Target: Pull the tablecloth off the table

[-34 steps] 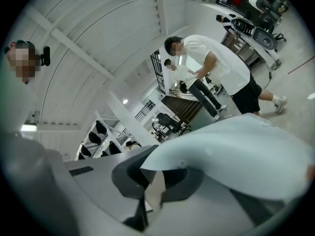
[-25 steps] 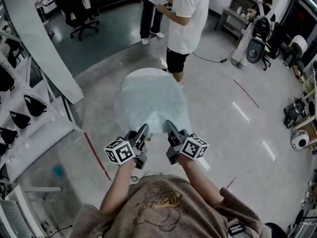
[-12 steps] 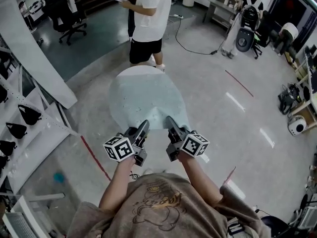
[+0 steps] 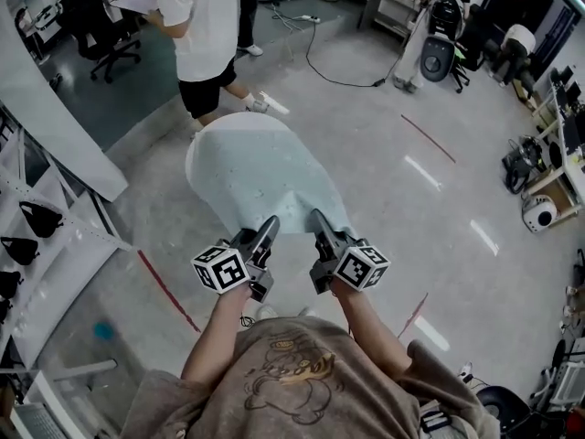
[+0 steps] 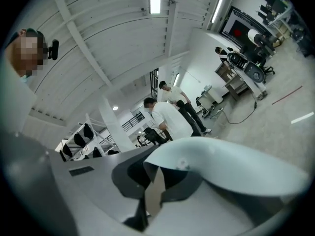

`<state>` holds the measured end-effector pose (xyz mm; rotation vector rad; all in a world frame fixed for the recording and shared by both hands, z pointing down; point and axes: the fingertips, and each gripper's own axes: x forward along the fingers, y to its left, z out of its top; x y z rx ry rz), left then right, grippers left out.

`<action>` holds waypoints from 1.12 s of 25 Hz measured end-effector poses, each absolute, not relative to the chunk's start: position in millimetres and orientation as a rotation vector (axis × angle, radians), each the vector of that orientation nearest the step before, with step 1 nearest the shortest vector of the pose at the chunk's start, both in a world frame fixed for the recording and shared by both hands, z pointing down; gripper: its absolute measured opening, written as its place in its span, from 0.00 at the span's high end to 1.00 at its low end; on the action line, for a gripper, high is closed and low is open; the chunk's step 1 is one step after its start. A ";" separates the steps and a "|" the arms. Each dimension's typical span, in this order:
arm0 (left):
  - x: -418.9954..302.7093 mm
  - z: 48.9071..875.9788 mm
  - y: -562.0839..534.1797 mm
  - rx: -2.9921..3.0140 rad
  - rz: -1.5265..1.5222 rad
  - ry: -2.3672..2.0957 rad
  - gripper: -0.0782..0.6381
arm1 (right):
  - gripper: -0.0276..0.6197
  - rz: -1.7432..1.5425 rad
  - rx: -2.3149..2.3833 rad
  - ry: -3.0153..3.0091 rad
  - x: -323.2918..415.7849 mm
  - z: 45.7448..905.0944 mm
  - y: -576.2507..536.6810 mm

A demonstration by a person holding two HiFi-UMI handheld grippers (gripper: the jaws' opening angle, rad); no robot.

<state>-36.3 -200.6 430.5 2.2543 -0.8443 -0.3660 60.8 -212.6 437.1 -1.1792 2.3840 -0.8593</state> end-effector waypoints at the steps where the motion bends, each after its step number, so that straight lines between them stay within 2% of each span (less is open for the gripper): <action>1: -31.3 431.2 -201.2 2.258 -0.366 -0.829 0.86 | 0.94 -0.845 -1.201 2.382 66.2 437.3 -212.0; 9: 30.1 424.3 -201.1 2.296 -0.328 -0.687 0.86 | 0.94 -0.789 -1.292 2.311 127.7 430.2 -197.9; 28: 132.5 429.8 -183.1 2.402 -0.136 -0.369 0.86 | 0.94 -0.714 -1.615 2.041 222.9 445.8 -150.9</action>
